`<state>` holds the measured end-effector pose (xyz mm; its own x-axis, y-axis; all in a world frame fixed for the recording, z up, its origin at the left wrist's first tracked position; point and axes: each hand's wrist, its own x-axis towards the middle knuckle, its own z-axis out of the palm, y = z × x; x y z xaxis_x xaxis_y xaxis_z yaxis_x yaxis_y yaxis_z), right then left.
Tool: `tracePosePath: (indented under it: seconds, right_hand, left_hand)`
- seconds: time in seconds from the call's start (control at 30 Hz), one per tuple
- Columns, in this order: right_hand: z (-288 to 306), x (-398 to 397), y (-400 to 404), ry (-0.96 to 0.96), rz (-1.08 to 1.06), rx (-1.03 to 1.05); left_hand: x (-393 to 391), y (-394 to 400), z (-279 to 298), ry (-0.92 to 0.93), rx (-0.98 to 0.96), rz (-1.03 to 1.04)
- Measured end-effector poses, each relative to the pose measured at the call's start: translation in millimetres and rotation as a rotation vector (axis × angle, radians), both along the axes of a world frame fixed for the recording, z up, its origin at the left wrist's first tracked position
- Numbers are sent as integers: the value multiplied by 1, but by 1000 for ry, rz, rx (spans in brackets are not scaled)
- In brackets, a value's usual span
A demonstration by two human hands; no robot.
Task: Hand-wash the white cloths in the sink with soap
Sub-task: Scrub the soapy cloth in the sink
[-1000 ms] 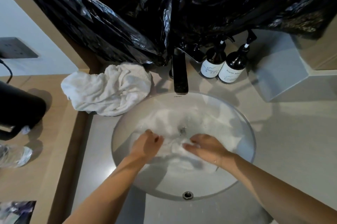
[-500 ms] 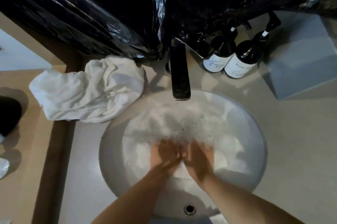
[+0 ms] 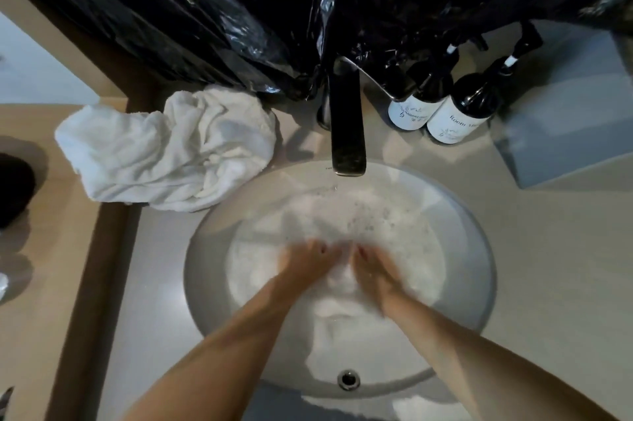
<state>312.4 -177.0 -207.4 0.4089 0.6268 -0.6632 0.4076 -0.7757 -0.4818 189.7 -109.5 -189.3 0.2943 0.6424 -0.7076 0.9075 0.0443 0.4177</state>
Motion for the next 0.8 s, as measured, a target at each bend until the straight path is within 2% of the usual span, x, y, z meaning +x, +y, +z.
tracePosePath:
  seconds: [0.03,0.07,0.1,0.17,0.27,0.3,0.37,0.47,0.63,0.77,0.8]
  right_hand:
    - [4,4,-2,79,-66,134]
    - [10,8,-4,96,-23,231]
    - [13,15,-7,139,78,293]
    - [26,22,-15,171,366,280]
    - [41,33,-28,-139,855,105]
    - [44,32,-35,-181,913,66]
    - [47,27,-48,-151,918,-12]
    - [43,16,-55,-160,925,-25]
    - [65,9,-42,-44,682,-107]
    - [68,20,-11,-284,730,-126]
    - [65,19,-1,-291,728,-97]
  left_hand:
    - [-4,1,4,-31,67,-42]
    - [-7,2,10,-33,138,-108]
    - [-10,2,13,-15,204,-201]
    - [-22,-4,26,50,242,-334]
    - [-37,-23,35,-17,159,-329]
    - [-42,-29,36,-19,123,-346]
    - [-47,-38,39,3,96,-388]
    - [-46,-42,46,17,104,-407]
    - [-52,-42,38,6,92,-367]
    - [-48,-38,40,79,44,-496]
    - [-46,-38,40,98,37,-513]
